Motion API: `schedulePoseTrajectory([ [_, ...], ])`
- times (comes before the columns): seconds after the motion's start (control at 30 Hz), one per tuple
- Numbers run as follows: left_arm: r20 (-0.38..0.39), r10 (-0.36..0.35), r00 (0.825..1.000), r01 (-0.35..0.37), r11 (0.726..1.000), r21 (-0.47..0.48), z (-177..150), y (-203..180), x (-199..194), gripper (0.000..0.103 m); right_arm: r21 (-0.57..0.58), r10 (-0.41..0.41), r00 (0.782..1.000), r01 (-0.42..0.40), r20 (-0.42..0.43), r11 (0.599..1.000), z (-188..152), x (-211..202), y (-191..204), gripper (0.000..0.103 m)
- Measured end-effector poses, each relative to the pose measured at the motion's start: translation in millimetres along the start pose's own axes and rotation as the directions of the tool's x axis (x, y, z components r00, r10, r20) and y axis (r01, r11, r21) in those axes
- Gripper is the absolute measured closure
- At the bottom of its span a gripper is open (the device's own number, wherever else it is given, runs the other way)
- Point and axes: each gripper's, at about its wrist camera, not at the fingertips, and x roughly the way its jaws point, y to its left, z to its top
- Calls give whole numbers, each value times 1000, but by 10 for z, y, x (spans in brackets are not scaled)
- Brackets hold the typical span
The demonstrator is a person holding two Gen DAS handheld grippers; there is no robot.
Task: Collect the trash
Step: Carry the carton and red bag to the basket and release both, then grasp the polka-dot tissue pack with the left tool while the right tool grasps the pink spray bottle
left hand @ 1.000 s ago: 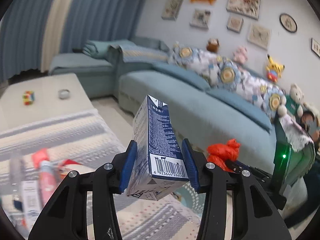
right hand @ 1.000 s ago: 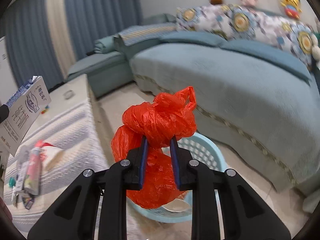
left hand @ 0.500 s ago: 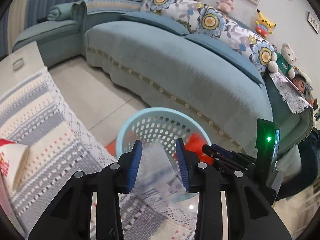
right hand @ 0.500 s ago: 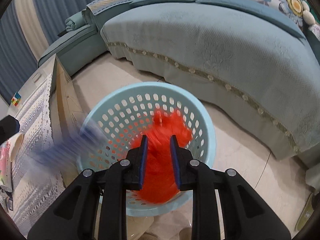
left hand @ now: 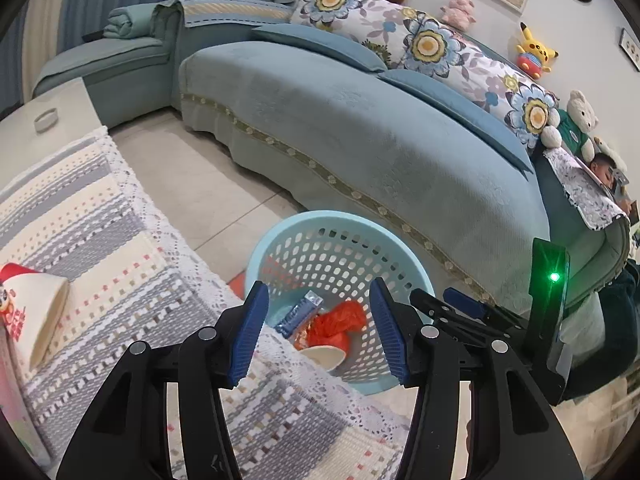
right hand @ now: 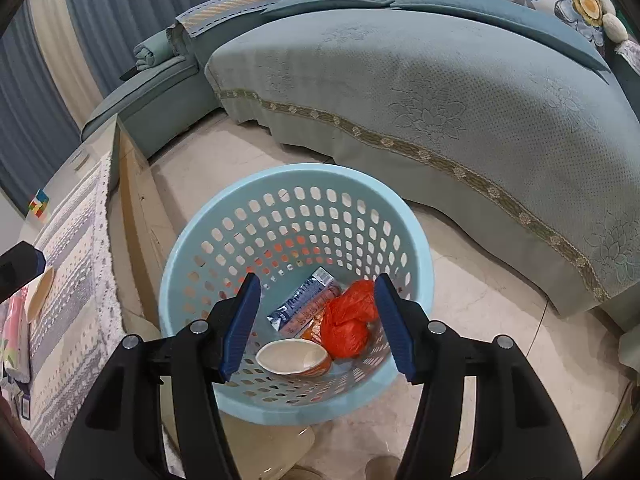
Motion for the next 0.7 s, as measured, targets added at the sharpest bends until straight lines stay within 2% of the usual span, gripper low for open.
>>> schedulePoseTrajectory([
  [0.2,52,4,999,-2,1000,-28,41,50,-337,52,-36,31,999,-30,29,999,46,-218,201,47],
  [0.43,165,21,986,-6,996,-91,-20,161,-1064,52,-115,87,993,-78,79,990,123,-610,601,47],
  [0.57,225,76,971,-47,990,-133,-153,309,-1540,52,-190,123,987,-101,106,977,116,-855,928,47],
  [0.7,256,182,950,-138,974,-181,-353,552,-2026,50,-260,164,982,-135,94,956,76,-1045,1260,47],
])
